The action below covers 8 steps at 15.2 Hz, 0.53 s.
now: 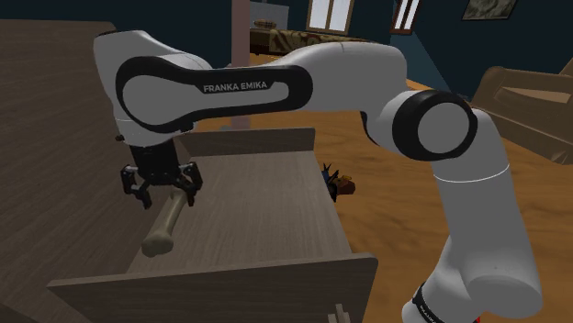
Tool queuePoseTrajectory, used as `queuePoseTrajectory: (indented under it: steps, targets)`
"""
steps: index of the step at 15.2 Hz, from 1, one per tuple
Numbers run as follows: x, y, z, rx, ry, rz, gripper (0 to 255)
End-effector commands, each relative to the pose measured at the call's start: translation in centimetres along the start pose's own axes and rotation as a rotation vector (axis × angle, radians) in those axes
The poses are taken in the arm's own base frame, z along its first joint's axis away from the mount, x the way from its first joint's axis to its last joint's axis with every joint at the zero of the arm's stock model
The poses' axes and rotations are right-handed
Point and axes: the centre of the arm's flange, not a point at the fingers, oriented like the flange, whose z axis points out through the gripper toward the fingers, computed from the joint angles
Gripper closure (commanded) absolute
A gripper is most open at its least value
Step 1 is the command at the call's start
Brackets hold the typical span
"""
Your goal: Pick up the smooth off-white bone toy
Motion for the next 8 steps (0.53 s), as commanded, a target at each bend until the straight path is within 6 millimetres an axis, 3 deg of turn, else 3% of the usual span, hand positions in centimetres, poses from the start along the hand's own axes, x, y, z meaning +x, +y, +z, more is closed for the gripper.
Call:
queuePoseTrajectory:
  steps: [1,6,7,8]
  targets:
    - [0.0,-0.1,0.9,0.0,0.001,0.003,0]
    - [0.1,-0.3,2.8,0.0,0.001,0.003,0]
    - [0.1,-0.2,2.8,0.0,0.001,0.003,255]
    - [0.1,-0.3,2.8,0.0,0.001,0.003,255]
